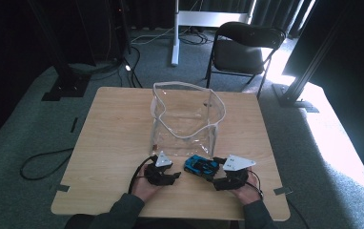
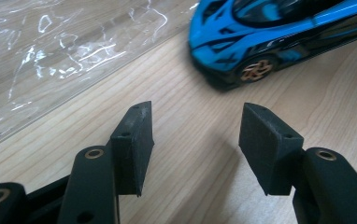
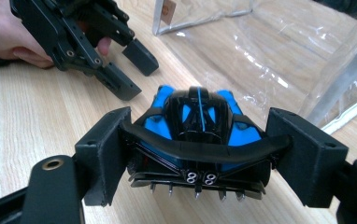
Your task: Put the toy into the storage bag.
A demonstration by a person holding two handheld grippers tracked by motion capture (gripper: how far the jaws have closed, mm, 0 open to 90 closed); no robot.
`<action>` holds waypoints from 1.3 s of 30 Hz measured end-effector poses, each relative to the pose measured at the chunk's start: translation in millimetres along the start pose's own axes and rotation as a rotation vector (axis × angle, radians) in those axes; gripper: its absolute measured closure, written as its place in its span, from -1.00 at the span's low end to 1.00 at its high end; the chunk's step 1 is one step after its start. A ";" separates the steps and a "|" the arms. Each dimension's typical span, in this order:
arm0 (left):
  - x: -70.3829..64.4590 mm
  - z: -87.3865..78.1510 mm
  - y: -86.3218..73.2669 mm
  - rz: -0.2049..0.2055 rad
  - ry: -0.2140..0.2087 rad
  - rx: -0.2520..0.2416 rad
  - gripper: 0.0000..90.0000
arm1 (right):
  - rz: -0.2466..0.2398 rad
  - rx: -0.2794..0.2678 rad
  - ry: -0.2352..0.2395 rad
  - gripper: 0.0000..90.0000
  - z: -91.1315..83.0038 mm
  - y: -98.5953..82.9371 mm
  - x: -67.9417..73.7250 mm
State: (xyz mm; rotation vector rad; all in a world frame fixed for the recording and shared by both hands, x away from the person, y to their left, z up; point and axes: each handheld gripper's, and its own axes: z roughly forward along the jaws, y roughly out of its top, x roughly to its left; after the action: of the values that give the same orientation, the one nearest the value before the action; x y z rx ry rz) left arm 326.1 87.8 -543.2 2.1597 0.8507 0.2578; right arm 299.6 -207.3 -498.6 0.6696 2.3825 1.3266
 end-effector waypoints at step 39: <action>-2.8 1.6 -0.8 0.033 0.046 -0.001 -0.10 | 0.084 -0.123 -0.136 -0.45 -68.4 10.6 -36.2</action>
State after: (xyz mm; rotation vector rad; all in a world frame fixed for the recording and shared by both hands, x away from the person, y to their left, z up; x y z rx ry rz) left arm 324.3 85.5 -544.6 2.1760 0.8410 0.3253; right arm 298.2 -270.3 -452.5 0.8043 2.1687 1.4009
